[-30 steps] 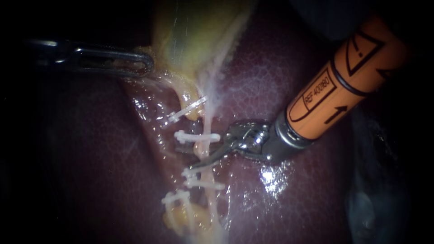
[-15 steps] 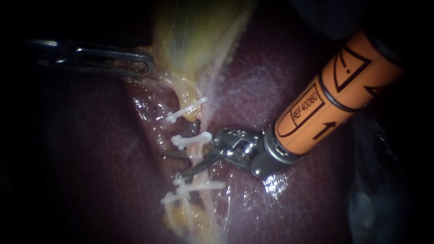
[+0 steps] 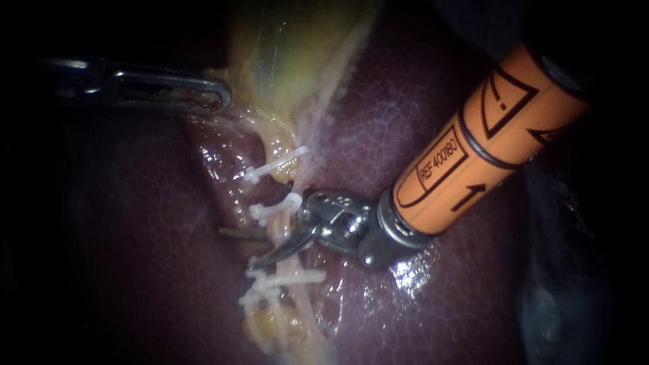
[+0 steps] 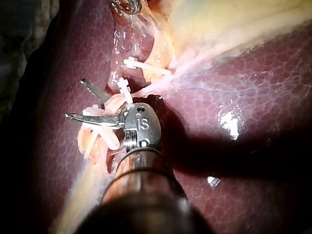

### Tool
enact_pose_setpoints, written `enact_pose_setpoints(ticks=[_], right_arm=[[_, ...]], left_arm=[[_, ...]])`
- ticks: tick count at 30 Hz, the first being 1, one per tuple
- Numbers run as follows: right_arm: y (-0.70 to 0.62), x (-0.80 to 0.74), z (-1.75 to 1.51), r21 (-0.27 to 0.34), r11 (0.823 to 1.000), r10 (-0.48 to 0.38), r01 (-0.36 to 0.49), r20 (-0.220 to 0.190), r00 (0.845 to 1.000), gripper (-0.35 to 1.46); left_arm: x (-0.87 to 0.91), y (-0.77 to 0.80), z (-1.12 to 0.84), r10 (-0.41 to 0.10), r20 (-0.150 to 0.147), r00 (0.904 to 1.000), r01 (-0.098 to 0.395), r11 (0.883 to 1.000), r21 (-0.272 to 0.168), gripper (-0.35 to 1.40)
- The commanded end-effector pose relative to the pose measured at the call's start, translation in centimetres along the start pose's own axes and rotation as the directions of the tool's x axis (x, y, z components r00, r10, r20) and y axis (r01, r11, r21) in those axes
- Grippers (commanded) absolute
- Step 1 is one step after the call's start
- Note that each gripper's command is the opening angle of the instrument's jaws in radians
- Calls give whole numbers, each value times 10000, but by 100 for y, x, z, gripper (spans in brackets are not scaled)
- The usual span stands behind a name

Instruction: Go to the cutting position right tube

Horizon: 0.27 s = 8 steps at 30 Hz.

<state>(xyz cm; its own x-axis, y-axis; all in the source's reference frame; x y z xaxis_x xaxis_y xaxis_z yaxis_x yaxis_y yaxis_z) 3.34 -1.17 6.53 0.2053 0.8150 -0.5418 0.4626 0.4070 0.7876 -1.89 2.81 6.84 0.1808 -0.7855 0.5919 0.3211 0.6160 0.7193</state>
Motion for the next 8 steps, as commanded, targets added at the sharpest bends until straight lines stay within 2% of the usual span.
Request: enact_pose_setpoints(ticks=[1,8], right_arm=[[0,0,0,6,10000,0,0,5,10000,120],[0,0,0,5,10000,0,0,5,10000,122]], left_arm=[[0,0,0,0,-1,10000,0,10000,0,-35],[0,0,0,-1,-1,10000,1,10000,1,-35]])
